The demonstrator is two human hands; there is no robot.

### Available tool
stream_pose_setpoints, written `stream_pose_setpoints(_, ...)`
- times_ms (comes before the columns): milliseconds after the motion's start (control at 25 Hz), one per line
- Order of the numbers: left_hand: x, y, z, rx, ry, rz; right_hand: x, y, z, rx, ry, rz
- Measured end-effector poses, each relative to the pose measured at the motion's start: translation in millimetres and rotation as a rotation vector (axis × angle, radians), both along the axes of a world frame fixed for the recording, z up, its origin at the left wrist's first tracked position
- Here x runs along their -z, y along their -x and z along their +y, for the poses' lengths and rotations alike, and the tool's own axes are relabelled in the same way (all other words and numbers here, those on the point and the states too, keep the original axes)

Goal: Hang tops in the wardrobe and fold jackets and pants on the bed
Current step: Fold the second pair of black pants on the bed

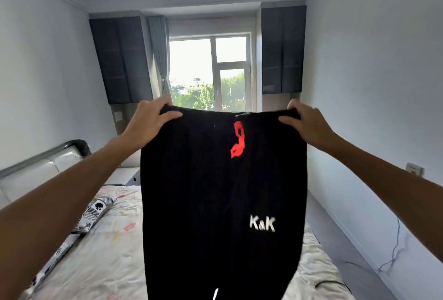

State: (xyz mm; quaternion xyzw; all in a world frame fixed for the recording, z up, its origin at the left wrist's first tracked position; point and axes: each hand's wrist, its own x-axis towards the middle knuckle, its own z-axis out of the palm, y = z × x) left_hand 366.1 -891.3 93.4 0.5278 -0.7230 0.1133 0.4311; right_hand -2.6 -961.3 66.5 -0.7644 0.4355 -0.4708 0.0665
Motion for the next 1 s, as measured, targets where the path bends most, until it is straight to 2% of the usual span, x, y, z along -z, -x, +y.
stream_pose_setpoints(40,-4.9,4.8,-8.4,-0.045,0.046,-0.083,-4.4,-6.1,-12.0,0.062,0.069,-0.036)
stream_pose_setpoints(120,-17.4,8.8,-21.6,-0.142,0.121,-0.097,-17.9,-13.2,-25.1,0.102,0.116,-0.170)
stream_pose_setpoints(240,-19.9,12.2,-25.2,-0.270,0.148,0.041,-18.0,-16.4,-25.8,0.163,0.101,-0.193)
stream_pose_setpoints(360,3.9,24.3,-9.0,-0.227,0.213,0.239,-0.3,-23.2,-5.7,0.142,0.167,-0.298)
stream_pose_setpoints(440,18.5,33.9,16.1,-0.223,0.269,0.249,10.5,-29.1,16.7,0.154,0.228,-0.345)
stream_pose_setpoints(560,37.8,37.2,66.8,-0.253,0.322,0.131,34.1,-30.7,65.2,0.215,0.370,-0.372)
stream_pose_setpoints(800,68.1,33.4,171.3,-0.293,0.470,0.221,68.0,-40.2,172.1,0.465,0.719,-0.335)
stream_pose_setpoints(1000,70.0,24.2,223.8,-0.228,0.521,0.218,74.4,-43.0,231.7,0.525,0.752,-0.291)
